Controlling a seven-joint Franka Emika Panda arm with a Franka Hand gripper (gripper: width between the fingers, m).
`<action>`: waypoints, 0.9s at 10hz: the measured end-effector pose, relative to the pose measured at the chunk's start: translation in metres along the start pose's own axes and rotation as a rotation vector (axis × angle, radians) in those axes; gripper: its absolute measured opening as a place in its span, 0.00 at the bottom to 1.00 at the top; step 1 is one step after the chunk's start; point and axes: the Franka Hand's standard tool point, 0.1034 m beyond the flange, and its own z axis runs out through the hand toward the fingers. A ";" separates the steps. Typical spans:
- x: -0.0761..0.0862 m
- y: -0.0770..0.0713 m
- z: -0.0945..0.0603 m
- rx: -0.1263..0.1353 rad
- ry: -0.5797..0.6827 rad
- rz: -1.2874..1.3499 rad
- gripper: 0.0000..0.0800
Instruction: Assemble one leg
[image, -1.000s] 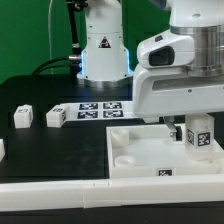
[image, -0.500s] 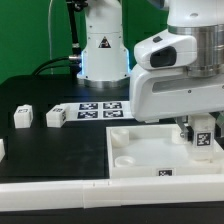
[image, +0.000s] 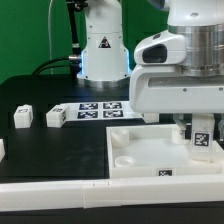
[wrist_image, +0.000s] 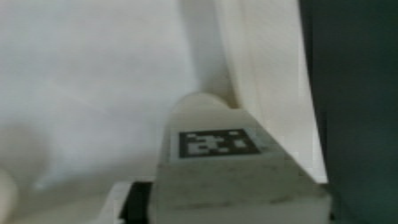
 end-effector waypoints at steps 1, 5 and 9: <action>0.000 0.000 0.000 -0.005 0.003 0.156 0.36; 0.001 0.000 0.001 -0.003 0.004 0.719 0.36; 0.001 0.000 0.000 -0.003 0.007 0.969 0.36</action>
Offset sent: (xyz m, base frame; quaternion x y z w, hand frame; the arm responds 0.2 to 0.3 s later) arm 0.0051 -0.0020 -0.0010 -0.0256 -0.0141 0.4350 0.9000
